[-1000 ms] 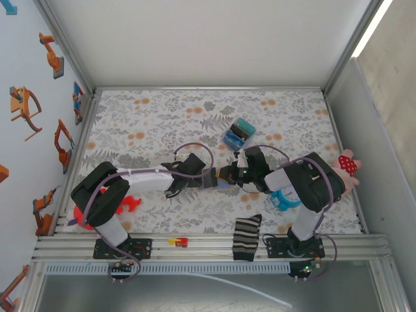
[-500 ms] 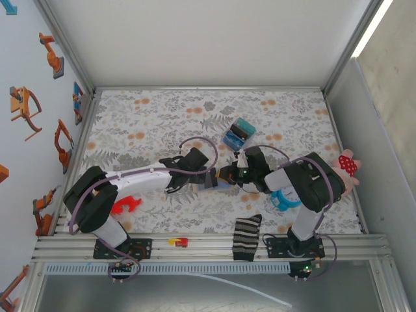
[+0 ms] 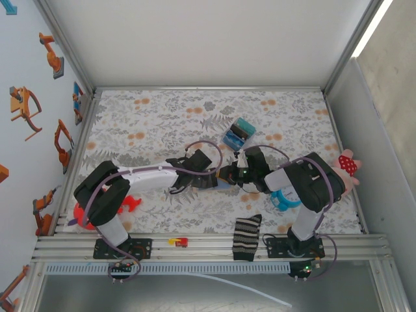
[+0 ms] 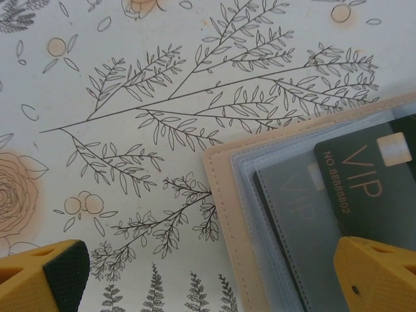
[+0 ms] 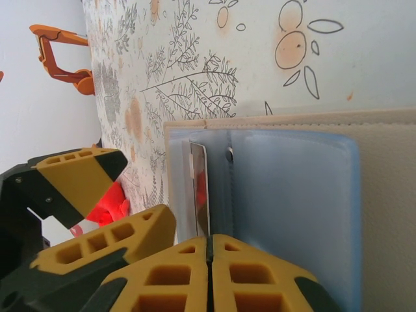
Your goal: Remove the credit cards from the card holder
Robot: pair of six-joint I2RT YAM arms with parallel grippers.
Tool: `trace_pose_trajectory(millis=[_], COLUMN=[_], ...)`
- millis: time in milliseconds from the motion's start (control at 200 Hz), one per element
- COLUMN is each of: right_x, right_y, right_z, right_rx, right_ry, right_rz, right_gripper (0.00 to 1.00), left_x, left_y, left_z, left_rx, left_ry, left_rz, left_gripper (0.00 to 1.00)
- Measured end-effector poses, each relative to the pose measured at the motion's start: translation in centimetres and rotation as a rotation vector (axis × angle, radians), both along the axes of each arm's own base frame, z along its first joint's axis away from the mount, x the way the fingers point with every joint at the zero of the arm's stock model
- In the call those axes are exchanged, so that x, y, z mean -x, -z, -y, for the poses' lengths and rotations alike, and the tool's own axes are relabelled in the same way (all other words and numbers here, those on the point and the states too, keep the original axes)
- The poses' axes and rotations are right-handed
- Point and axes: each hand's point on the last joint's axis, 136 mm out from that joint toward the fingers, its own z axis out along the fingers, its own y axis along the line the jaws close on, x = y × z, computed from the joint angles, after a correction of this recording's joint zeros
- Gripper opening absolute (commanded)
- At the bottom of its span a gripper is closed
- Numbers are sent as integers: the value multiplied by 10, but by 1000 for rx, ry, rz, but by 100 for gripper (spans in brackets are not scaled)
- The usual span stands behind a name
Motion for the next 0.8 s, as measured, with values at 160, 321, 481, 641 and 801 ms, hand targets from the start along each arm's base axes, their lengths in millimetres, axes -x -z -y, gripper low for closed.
trace_pose_trajectory(millis=[160,321,481,641,801], right_x=[4,8,8,7,7], right_y=[1,0,-4,-4,-2], right_z=[-3,-9,-15,-16,-15], right_rx=[3,2,1,4,19], right_ry=[-13,-32,-43,-43,-42], right_rz=[-5,-3,7,10,12], right_gripper=[18,20,11,5,0], left_x=[0,0,0,0,-1], left_y=[4,4,4,4,4], left_z=[2,2,2,2,1], left_rx=[1,1,1,1,-3], left_ry=[2,2,2,1,-1], left_rz=[-7,-7,-6,-6,-1], left_gripper=[97,97,97,97,97])
